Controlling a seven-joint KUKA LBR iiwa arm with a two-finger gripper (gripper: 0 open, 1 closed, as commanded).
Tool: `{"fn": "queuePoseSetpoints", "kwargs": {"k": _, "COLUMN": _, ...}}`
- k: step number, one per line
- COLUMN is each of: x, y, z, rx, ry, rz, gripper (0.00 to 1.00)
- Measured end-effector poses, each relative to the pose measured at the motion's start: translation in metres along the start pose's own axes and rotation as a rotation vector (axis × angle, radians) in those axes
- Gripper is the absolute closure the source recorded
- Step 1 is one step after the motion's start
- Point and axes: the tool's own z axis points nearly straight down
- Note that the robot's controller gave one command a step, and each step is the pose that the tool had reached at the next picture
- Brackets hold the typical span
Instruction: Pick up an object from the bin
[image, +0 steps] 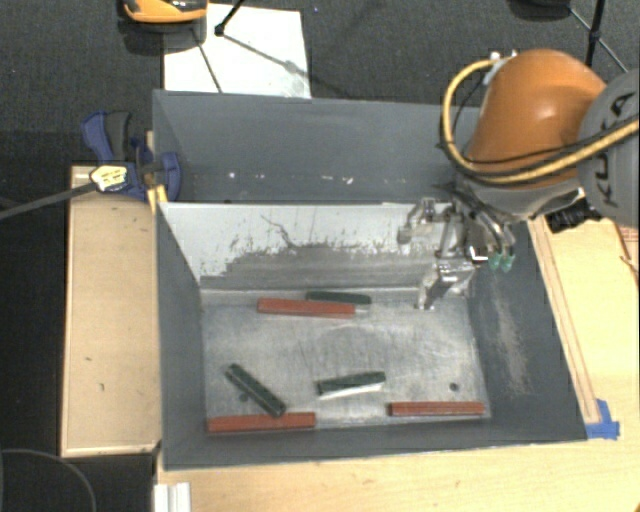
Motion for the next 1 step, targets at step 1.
{"fn": "queuePoseSetpoints", "kwargs": {"k": 1, "x": -0.0013, "y": 0.0, "z": -0.0049, "rx": 0.0, "ry": -0.009, "rz": 0.0, "gripper": 0.0}}
